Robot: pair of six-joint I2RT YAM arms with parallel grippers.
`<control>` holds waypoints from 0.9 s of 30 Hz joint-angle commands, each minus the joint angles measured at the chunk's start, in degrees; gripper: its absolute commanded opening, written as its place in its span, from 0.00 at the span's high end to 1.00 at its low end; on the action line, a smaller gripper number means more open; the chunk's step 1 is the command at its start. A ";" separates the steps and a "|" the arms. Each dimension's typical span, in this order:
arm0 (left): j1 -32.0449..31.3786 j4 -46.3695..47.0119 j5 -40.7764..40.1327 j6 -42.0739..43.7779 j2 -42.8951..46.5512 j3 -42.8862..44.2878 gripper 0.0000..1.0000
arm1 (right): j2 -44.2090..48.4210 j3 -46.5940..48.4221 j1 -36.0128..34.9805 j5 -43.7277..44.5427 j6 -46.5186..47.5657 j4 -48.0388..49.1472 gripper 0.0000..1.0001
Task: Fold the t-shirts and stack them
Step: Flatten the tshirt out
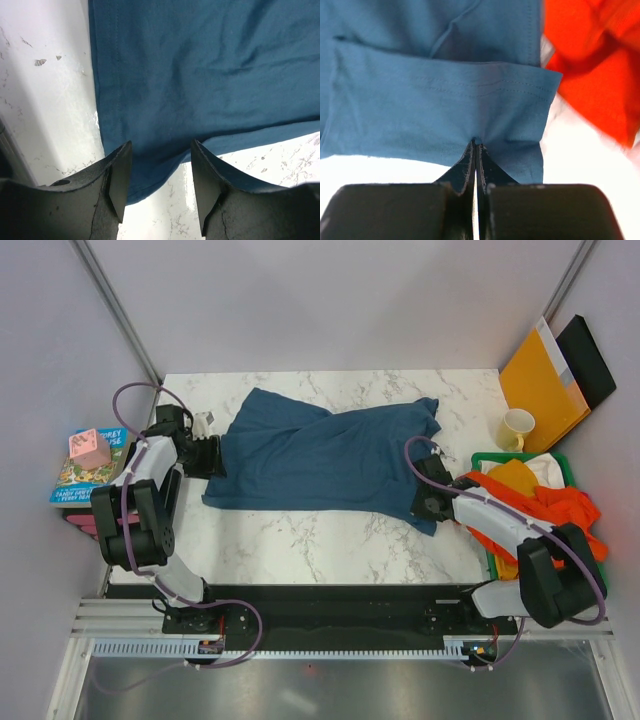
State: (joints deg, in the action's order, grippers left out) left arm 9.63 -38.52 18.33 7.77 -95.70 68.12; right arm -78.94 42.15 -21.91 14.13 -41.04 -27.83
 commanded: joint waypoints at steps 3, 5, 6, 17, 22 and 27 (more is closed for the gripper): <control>0.13 0.64 1.27 -1.35 0.78 -0.44 0.44 | 6.51 -2.07 -3.31 0.46 -4.05 -3.27 0.90; 0.04 0.73 1.62 -1.62 0.69 -0.44 0.44 | 8.96 -1.99 -3.84 2.56 -4.66 -4.77 0.76; -0.05 0.82 1.62 -1.62 0.69 -0.44 0.44 | 10.02 -1.55 -3.84 3.96 -5.10 -5.29 0.62; -0.49 0.82 1.45 -1.62 1.92 -0.44 0.43 | 6.69 5.40 -0.69 13.56 -8.18 -11.45 0.55; -0.49 0.91 2.15 -1.88 2.10 -0.62 0.44 | 5.99 1.63 2.92 11.71 -11.86 -8.21 0.56; -0.49 1.08 2.94 -2.06 1.83 -0.97 0.43 | 5.11 -0.49 4.77 9.69 -13.45 -2.24 0.56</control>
State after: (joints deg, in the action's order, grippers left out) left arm 9.26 -38.44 18.81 7.03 -95.61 67.81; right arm -72.95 42.65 -17.72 25.10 -51.37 -35.29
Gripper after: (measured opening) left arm 0.566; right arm 0.436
